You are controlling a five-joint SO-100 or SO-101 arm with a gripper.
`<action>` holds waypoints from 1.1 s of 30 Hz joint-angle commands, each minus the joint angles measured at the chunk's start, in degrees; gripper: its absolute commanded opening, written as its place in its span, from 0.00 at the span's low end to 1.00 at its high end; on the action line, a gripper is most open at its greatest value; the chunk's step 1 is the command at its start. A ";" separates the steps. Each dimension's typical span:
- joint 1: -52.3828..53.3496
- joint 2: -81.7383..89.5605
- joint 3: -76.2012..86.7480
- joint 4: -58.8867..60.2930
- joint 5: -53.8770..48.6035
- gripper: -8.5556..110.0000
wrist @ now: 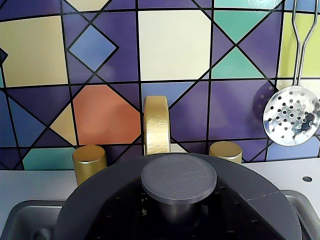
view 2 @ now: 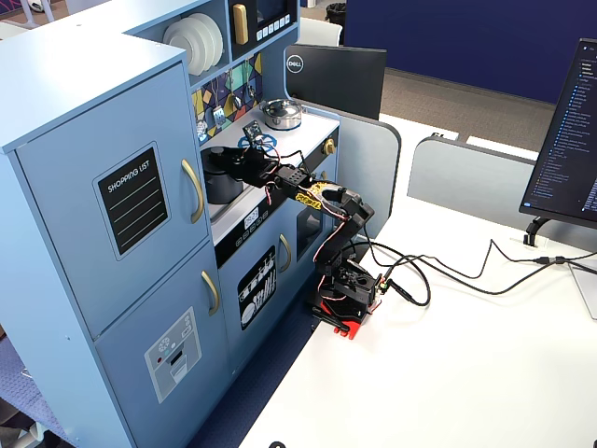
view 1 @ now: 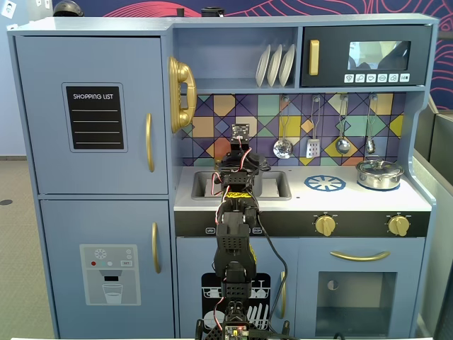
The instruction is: Pick up the lid from the counter and put it on the gray recipient
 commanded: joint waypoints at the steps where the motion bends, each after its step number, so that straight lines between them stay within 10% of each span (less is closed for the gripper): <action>1: -1.14 4.48 -0.53 -0.44 -0.18 0.07; 33: 0.44 0.26 -1.05 -2.29 -2.20 0.07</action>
